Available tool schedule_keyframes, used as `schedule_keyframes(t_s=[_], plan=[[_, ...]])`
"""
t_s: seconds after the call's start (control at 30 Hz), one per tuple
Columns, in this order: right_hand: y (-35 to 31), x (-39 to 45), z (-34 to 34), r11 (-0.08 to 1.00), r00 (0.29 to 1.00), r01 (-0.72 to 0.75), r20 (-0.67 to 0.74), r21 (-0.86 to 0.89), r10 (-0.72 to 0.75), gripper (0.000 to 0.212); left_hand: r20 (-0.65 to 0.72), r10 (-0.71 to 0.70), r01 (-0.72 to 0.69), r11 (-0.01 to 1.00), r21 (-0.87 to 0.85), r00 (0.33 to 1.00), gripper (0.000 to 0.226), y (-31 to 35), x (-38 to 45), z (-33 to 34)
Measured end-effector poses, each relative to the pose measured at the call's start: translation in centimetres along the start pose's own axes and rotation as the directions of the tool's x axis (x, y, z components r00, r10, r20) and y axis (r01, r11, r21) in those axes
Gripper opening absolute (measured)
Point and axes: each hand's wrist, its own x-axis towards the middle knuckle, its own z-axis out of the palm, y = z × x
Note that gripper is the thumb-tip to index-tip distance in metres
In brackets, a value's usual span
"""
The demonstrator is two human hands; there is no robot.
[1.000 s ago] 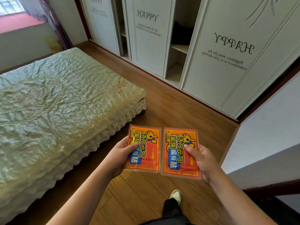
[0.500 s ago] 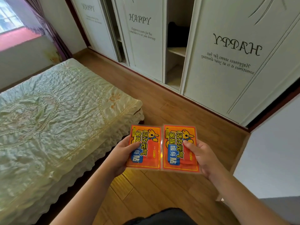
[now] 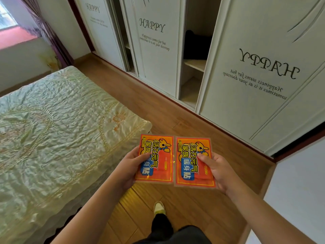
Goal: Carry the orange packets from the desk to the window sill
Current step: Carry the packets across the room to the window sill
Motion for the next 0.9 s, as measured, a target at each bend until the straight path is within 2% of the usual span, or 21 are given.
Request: schedule_keyframes(t_s=[0.17,0.3,0.5,0.9], plan=[[-3.6,5.9,2.9,1.0,0.999,0.001,-0.043,-0.016,-0.002,0.026,-0.019,-0.001,0.0,0.998,-0.058,1.0,0.025,4.4,4.9,-2.0],[-6.1,9.7,5.1,1.0,0.999,0.011,-0.045,-0.008,-0.012,0.031,-0.018,-0.029,0.028,0.999,-0.042,0.999,0.023,7.9,8.4,-3.3],[-8.4,14.0,7.1,0.999,1.0,0.016,0.01,-0.028,-0.016,0.05,-0.022,0.006,-0.006,1.0,-0.012,1.0,0.022,10.7,12.7,-3.7],[-14.7,25.4,4.2,1.0,0.998,-0.013,0.058,0.016,0.012,0.05,-0.081,-0.013,0.019,0.997,0.078,0.997,0.023,14.6,24.1,-0.9]])
